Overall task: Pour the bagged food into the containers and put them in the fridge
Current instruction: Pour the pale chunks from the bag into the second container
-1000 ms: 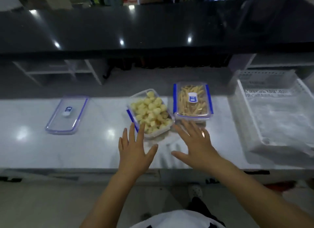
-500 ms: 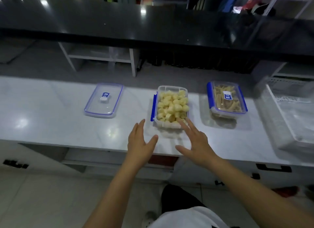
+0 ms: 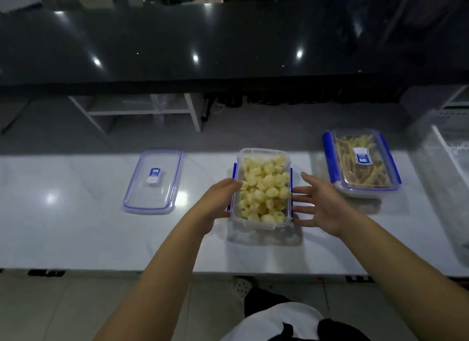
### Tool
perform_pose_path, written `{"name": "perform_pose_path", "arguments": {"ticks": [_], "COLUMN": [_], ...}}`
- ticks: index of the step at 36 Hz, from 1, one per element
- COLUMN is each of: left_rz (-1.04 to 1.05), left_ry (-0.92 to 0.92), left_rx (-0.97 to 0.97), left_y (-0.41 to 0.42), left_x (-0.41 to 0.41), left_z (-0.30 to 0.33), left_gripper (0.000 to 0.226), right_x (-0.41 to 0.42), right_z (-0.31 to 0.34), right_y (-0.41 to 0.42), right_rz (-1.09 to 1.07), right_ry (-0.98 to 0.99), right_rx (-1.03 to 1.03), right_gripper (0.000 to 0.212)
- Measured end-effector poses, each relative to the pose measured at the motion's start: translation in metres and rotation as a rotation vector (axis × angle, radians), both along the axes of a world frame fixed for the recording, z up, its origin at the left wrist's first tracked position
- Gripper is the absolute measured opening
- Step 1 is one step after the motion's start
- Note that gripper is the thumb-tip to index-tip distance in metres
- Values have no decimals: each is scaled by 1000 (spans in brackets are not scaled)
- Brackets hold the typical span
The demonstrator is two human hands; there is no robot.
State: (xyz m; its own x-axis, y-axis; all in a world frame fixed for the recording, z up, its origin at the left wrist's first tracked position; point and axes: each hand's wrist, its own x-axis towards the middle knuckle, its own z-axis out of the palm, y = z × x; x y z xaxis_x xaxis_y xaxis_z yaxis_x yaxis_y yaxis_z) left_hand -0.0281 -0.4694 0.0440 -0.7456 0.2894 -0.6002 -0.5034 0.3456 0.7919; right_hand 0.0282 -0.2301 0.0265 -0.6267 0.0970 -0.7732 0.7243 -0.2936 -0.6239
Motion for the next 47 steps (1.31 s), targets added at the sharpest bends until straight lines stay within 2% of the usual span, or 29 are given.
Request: {"name": "perform_pose_path", "arguments": {"ticks": [3,7,14,20,22,25,29,32,35,38,41,44,47], "left_rz": [-27,-32,109,104,169,238,186,154,222,297,265,232,254], "left_ry": [-40,-126,-191,-231,-259,-245,-167,-202,-229,-262,-246,-273,-331], "left_rx": [-34,-58,-49,65,93,14,-26,56,116,24,-26,57,198], "left_y": [3,2,6,-9,-10,-2,1,-8,-11,0,8,-1,-14], "left_x": [-12,-31,-72,-45,-44,-56,-62,-46,-44,-64,-73,-57,-55], "left_z": [-4,-6,1,18,17,18,21,21,19,16,16,18,19], "left_gripper": [30,44,32,35,35,37,35,34,34,37,36,36,38], "right_x": [-7,-26,-66,-44,-47,-65,-74,-57,-54,-66,-75,-64,-61], "right_z": [-8,-12,12,23,24,27,23,15,11,11,10,5,8], "right_y": [0,5,-1,5,5,-5,-9,0,2,-4,-9,-4,4], "right_rz": [-12,-47,-42,94,122,121,151,193,190,140,109,96,137], "right_ry": [-16,8,127,197,191,139,176,215,201,196,205,200,216], "right_rx": [-13,-49,-8,31,28,18,18,-2,-27,-21,6,13,-16], "right_gripper": [59,57,41,32,30,32,29,27,28,23,28,32,24]}}
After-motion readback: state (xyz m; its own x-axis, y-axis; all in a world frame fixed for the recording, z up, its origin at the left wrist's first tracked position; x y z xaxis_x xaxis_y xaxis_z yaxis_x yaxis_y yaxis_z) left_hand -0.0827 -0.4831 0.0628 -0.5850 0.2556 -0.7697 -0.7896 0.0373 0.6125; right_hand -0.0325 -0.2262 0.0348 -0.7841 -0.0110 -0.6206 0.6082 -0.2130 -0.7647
